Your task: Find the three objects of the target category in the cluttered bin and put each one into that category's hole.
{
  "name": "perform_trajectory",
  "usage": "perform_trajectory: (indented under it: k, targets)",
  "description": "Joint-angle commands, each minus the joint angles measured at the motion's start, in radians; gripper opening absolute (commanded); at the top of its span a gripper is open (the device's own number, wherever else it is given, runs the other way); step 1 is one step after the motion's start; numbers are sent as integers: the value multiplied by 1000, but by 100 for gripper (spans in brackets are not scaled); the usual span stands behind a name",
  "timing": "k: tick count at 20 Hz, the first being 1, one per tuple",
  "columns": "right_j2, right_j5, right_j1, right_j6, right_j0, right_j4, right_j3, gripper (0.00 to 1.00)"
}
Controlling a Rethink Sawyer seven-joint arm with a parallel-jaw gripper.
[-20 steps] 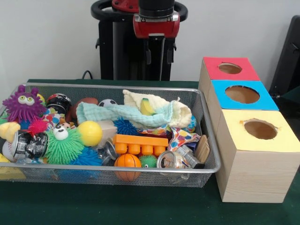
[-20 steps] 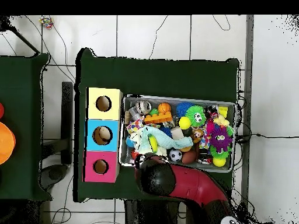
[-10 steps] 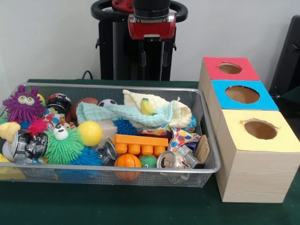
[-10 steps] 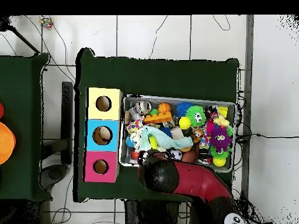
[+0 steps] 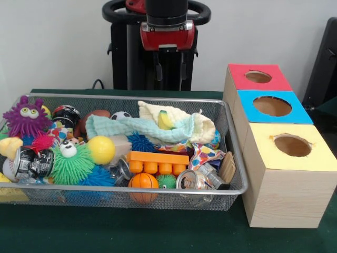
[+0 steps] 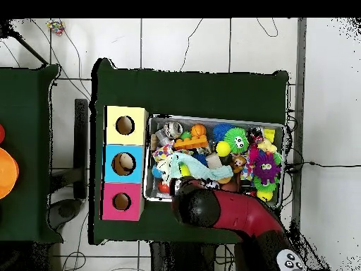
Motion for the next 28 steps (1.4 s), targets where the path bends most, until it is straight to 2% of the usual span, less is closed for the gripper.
perform_trajectory:
  k: [1,7,21,28]
  targets:
    - [90,85,58,-52,-26,-64,-79,100]
    - [91,66,115,-45,-28,-85,-117,100]
    - [146,197,92,-111,-102,-76,-178,100]
    - [166,261,95,-123,-117,-95,-226,100]
